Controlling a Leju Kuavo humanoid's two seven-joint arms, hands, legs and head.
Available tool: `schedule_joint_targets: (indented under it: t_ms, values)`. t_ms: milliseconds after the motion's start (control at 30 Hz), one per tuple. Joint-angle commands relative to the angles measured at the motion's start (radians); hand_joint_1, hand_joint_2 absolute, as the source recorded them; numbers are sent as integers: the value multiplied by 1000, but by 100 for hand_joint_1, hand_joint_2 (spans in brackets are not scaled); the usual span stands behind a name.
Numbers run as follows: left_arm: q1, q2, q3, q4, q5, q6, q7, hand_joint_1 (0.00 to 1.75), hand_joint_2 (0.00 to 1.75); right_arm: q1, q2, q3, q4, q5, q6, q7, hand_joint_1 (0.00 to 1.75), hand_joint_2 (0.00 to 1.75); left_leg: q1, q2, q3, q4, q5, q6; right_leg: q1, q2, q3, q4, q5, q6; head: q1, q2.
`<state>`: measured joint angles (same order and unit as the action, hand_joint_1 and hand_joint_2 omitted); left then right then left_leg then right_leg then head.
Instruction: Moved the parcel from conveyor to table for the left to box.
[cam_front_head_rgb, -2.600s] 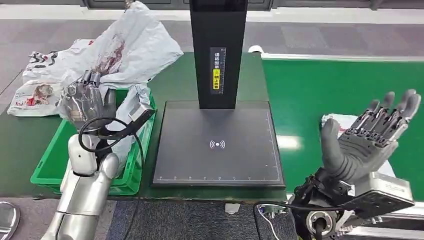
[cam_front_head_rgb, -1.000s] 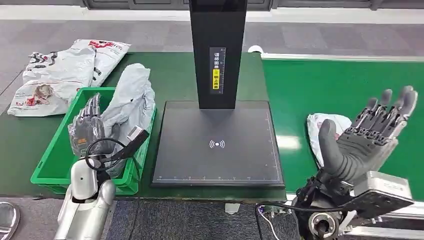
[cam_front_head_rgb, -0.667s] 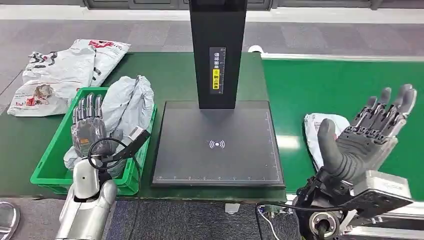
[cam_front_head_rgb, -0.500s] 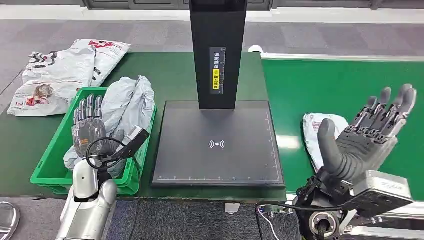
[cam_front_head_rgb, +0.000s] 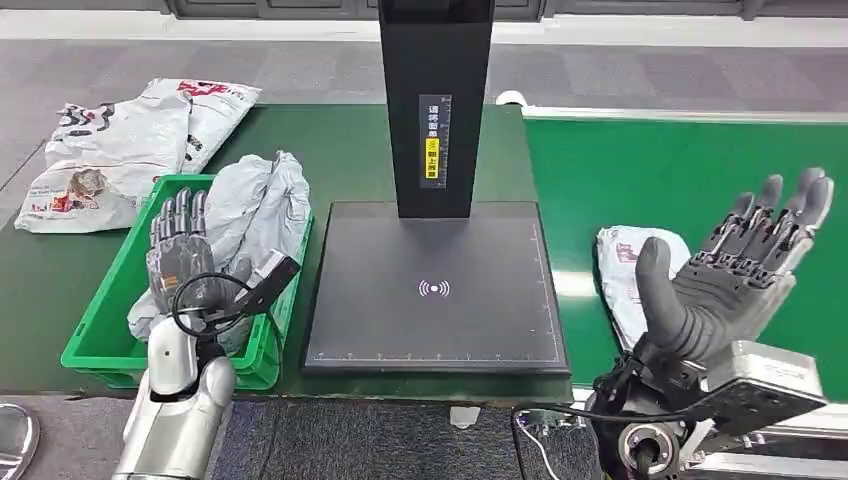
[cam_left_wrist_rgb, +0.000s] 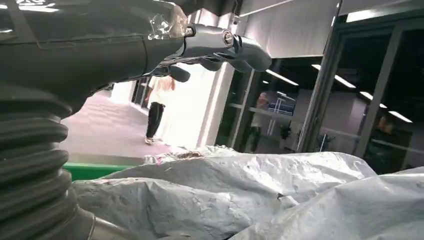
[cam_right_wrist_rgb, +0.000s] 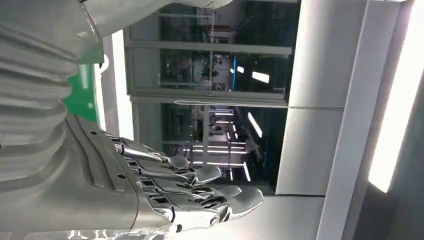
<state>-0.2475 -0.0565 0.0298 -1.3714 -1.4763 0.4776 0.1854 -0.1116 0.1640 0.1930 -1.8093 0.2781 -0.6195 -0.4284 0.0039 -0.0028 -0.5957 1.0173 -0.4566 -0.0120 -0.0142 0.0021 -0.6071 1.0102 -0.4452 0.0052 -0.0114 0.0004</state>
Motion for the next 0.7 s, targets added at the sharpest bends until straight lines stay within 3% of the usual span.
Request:
schedule_joint_targets:
  t_ms: [33,200,367,700]
  values:
    - [-81,-32,-104,30,370,-32,-202,0,175,-23,-3,-51,55,-14,-6,-2,0,175,1,-3,2,-2,1,0,1,-4,3,-2,0,0,0,0]
    - [-82,-60,-234,-119,945,-106,-468,0,175,-45,-14,-52,120,-25,7,-4,0,175,1,-4,-1,1,0,1,1,-4,1,0,0,0,0,0]
    - [-96,-59,-351,-211,997,-103,-494,0,175,-50,-4,-84,180,5,6,34,0,175,1,-3,0,0,0,0,1,-3,2,-2,1,0,0,0]
    - [-139,-79,-503,-162,1096,-178,-523,0,175,18,-8,-212,295,104,-29,94,0,175,1,-6,3,-3,1,1,2,-6,6,-5,1,0,0,0]
